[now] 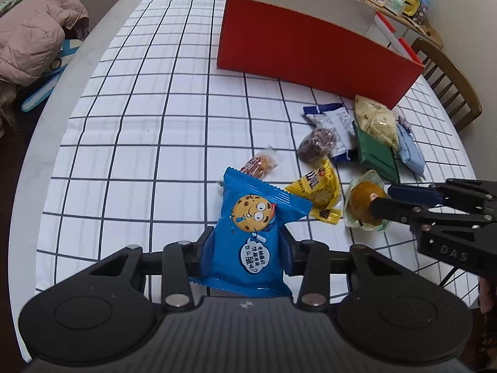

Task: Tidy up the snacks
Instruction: 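Grasp the blue cookie packet with the left tool while the right tool grasps the orange egg snack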

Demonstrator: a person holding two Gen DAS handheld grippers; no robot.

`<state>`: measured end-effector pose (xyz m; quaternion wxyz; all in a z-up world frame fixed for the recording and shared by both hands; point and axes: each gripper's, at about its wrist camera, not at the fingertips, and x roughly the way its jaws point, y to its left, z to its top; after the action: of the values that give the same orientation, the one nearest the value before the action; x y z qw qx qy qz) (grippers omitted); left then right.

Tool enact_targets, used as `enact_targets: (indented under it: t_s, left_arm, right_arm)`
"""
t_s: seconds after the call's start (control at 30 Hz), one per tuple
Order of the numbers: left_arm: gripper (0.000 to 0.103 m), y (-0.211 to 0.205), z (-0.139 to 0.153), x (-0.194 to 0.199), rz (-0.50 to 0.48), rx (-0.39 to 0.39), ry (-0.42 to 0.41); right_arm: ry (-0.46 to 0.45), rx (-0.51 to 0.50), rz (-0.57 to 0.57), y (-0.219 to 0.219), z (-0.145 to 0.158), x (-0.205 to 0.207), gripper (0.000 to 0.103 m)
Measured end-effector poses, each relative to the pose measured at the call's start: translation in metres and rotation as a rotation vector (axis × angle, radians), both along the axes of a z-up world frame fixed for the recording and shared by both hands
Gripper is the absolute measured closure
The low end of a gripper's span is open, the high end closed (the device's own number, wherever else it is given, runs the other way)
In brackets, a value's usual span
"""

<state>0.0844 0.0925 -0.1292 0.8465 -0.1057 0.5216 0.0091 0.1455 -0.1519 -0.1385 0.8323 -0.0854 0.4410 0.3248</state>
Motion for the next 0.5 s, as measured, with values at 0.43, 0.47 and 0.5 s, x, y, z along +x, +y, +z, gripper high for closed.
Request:
enact_targets:
  t_s: [0.43,0.47,0.5]
  left_arm:
    - [0.062,-0.002,-0.001,0.001,-0.008,-0.007,0.009]
    - [0.062,-0.002,-0.002,0.001,-0.008,-0.007,0.01]
    - [0.062,-0.002,-0.002,0.001,-0.008,-0.006,0.011]
  right_arm:
    - [0.098,0.027,-0.04,-0.001,-0.016,0.017,0.068]
    - [0.116,0.024,-0.043,0.0,-0.02,0.02,0.065]
    - [0.123,0.017,-0.046,0.001,-0.024,0.021,0.064]
